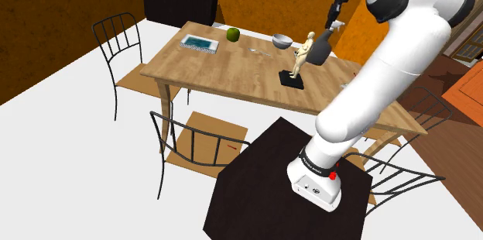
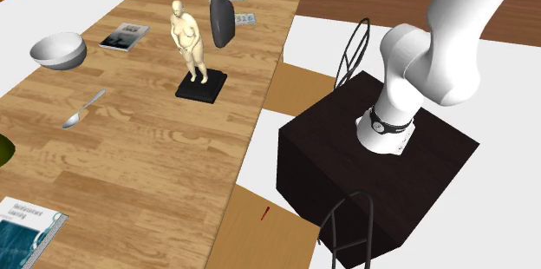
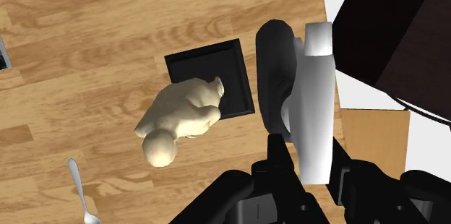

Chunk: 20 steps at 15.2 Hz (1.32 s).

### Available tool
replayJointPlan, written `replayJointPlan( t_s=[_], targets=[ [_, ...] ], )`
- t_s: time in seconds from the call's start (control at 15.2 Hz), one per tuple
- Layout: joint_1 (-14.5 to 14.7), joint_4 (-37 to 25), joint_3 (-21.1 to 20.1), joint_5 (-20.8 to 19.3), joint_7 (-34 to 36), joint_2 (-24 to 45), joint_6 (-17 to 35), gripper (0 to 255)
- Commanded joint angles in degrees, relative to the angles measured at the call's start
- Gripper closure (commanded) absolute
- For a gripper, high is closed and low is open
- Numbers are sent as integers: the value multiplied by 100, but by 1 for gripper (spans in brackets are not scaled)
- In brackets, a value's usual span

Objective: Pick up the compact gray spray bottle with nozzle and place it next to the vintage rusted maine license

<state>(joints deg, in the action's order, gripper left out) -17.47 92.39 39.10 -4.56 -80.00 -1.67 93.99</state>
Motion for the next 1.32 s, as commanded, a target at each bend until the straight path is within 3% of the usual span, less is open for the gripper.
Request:
replayJointPlan(
  t_s=[0.0,0.4,0.73,1.25],
  targets=[
    [-122,120,136,47,-254,58,188,255],
    [-531,381,564,256,-1086,296,669,255],
    [-968,392,889,652,-1895,744,1010,255],
    [-2033,-7,1083,1625,-3280,1841,1334,255]
  ],
)
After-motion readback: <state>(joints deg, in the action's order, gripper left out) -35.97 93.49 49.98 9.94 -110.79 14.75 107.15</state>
